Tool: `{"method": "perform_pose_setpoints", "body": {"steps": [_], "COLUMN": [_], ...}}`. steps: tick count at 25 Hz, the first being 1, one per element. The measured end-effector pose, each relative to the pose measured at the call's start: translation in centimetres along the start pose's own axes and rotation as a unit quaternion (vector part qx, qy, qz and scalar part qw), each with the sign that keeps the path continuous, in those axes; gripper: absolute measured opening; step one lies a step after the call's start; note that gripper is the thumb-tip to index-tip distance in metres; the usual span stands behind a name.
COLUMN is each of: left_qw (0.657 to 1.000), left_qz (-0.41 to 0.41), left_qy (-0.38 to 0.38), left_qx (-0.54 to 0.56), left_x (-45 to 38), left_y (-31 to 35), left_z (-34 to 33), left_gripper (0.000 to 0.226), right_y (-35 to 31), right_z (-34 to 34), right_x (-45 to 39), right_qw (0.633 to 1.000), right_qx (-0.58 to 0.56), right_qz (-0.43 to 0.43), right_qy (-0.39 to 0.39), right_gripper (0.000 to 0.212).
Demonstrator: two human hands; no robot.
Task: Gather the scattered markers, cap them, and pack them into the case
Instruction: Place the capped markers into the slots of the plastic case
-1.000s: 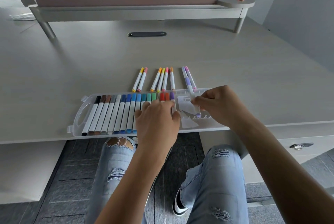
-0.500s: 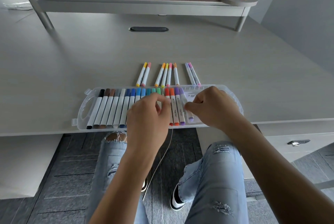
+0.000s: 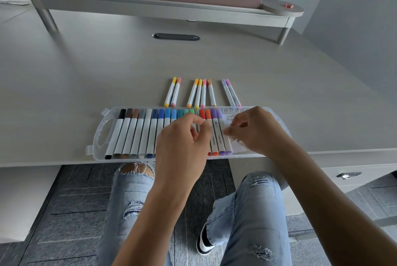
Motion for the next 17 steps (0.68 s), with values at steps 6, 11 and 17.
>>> {"method": "perform_pose_setpoints", "body": {"steps": [6, 11, 17], "left_qw": [1.0, 1.0, 0.998], "left_qz": [0.001, 0.022, 0.044], "left_qy": [0.013, 0.007, 0.018], "left_qx": [0.003, -0.01, -0.032], "left_x": [-2.1, -4.2, -6.0], "left_y": [0.8, 1.3, 1.1], "left_z": [-0.5, -0.9, -0.4], "left_gripper": [0.027, 0.023, 0.023], "right_y": [0.2, 2.0, 3.3], "right_z": [0.8, 3.2, 2.7], "right_x": [-0.9, -5.9, -11.0], "right_qw": [1.0, 0.992, 0.982], "right_qx": [0.004, 0.054, 0.166], "right_qz": [0.014, 0.002, -0.05], "right_qy": [-0.025, 0.112, 0.079], "right_gripper": [0.02, 0.017, 0.018]}}
Point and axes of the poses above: each hand's wrist, its own x-axis away from the middle knuckle, its own z-axis out of the back of the hand, y = z × x, the point moved 5 cm from there along -x, towards the middle knuckle, and after that the axes turned 15 degrees about z, right-handed, at the moved point
